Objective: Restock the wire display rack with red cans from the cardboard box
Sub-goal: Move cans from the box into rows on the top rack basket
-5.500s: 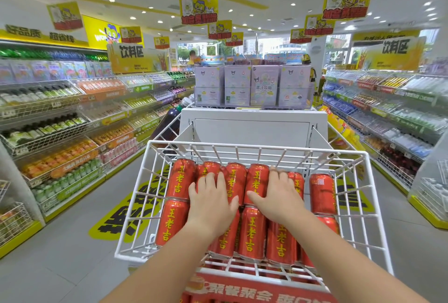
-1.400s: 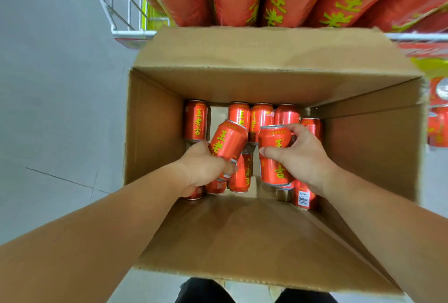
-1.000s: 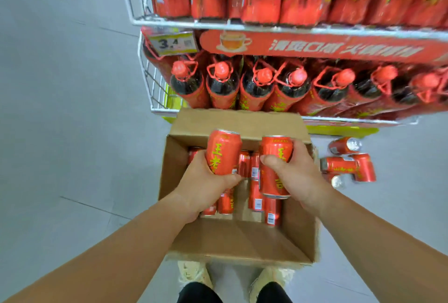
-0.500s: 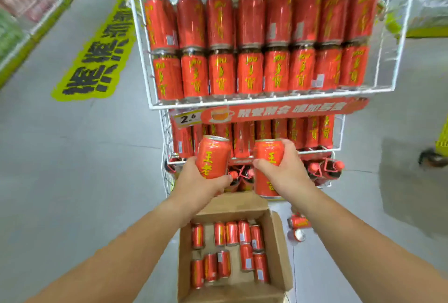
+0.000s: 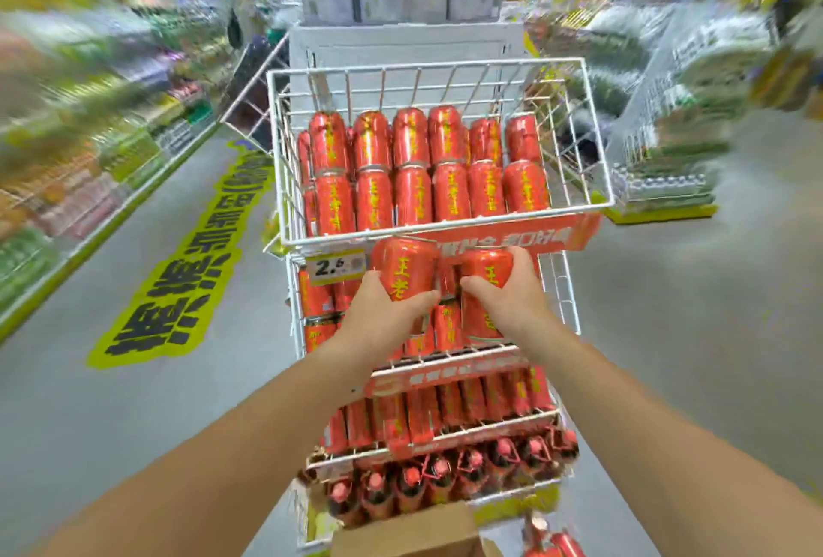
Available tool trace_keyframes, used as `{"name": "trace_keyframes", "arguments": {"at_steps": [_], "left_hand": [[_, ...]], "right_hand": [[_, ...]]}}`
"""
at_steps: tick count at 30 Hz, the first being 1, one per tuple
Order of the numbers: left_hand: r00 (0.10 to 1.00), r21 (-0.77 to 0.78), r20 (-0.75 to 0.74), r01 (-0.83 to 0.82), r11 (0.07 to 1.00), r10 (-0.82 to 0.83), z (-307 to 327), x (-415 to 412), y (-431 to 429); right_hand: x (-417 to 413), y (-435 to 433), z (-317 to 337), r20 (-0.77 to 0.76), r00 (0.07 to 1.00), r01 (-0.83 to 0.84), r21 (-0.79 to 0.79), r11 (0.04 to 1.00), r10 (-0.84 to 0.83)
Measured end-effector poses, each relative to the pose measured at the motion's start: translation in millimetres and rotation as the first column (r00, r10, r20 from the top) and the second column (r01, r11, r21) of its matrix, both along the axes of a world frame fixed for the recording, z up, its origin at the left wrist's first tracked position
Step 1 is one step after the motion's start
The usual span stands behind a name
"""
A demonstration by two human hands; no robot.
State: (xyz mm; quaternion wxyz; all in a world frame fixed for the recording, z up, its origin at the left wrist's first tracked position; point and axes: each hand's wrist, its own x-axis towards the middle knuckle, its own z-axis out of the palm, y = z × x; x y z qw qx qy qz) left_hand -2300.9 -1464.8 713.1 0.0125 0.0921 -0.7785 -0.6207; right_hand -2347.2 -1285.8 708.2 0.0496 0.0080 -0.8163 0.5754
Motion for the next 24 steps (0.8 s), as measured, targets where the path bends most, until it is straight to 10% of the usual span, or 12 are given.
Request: {"name": "trace_keyframes", "arguments": {"at_steps": [16,24], "left_hand": [[0.968,0.149,-0.114,-0.206,0.967,0.223,117.1,-175.1,98.0],[0.904,-0.167,-0.210,-0.408,0.898,0.372,110.3,-275.1,115.6]], "right_hand": [[-221.5,86.8,120.7,-0.076,0.993,-0.093,-0.027,0.995,0.091],[-315.9,77.7,114.5,-0.075,0.996,-0.052,0.000,0.999,0.052]]}}
